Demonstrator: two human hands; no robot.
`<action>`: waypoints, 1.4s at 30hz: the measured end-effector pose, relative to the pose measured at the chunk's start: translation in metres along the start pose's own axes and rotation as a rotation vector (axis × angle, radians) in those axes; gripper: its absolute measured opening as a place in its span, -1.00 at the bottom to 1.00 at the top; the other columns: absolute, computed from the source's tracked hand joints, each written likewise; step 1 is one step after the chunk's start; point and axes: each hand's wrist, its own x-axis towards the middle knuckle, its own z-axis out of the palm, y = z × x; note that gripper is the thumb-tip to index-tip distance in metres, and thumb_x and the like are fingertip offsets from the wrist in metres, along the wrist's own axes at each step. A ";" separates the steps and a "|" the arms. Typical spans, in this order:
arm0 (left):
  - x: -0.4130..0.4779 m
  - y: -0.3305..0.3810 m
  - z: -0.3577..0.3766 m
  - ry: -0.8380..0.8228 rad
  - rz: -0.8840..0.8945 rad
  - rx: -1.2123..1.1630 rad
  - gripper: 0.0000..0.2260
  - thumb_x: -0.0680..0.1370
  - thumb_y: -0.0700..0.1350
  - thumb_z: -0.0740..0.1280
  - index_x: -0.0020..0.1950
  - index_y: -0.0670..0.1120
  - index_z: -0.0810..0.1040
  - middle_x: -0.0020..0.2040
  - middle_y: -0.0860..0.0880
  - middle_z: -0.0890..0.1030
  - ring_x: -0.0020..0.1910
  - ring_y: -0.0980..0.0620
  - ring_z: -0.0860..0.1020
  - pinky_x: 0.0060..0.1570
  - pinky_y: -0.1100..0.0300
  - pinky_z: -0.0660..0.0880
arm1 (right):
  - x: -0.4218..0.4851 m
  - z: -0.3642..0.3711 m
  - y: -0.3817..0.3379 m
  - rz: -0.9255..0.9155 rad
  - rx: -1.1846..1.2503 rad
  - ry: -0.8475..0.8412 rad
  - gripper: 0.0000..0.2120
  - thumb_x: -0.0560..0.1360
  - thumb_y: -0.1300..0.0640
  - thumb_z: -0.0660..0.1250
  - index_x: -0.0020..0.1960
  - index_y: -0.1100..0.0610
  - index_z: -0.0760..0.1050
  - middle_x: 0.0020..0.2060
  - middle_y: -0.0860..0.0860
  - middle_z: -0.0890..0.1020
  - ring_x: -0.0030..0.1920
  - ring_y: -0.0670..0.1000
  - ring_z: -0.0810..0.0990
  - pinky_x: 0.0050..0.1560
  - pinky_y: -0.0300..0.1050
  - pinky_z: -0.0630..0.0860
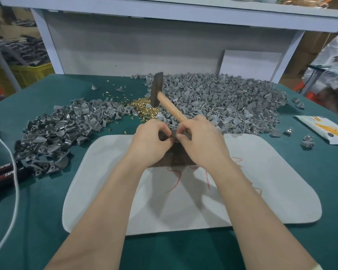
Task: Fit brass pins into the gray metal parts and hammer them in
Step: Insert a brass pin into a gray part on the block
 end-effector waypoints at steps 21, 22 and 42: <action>0.000 -0.001 -0.002 0.131 -0.167 0.036 -0.84 0.46 -0.11 0.38 -0.29 0.03 0.46 -0.05 0.00 0.61 0.02 -0.06 0.53 0.05 0.08 0.48 | 0.003 -0.021 0.020 0.011 0.289 0.107 -0.56 0.54 0.18 0.26 0.35 -0.16 0.36 0.05 -0.14 0.58 -0.08 -0.15 0.46 -0.10 -0.28 0.29; 0.000 -0.001 -0.003 0.149 -0.180 0.049 -0.85 0.46 -0.12 0.37 -0.29 0.02 0.47 -0.05 -0.01 0.62 0.02 -0.07 0.54 0.06 0.06 0.48 | 0.002 -0.026 0.023 0.017 0.287 0.103 -0.53 0.53 0.14 0.27 0.39 -0.16 0.31 0.05 -0.13 0.58 -0.05 -0.13 0.46 -0.08 -0.27 0.29; 0.002 -0.003 -0.005 0.129 -0.227 -0.040 -0.85 0.48 -0.13 0.40 -0.28 -0.01 0.51 -0.11 0.05 0.59 0.03 -0.02 0.56 -0.02 0.25 0.39 | -0.022 -0.056 0.027 -0.112 0.174 0.107 -0.60 0.49 0.08 0.32 0.22 -0.33 0.45 -0.32 -0.44 0.52 -0.19 -0.27 0.47 -0.24 -0.39 0.31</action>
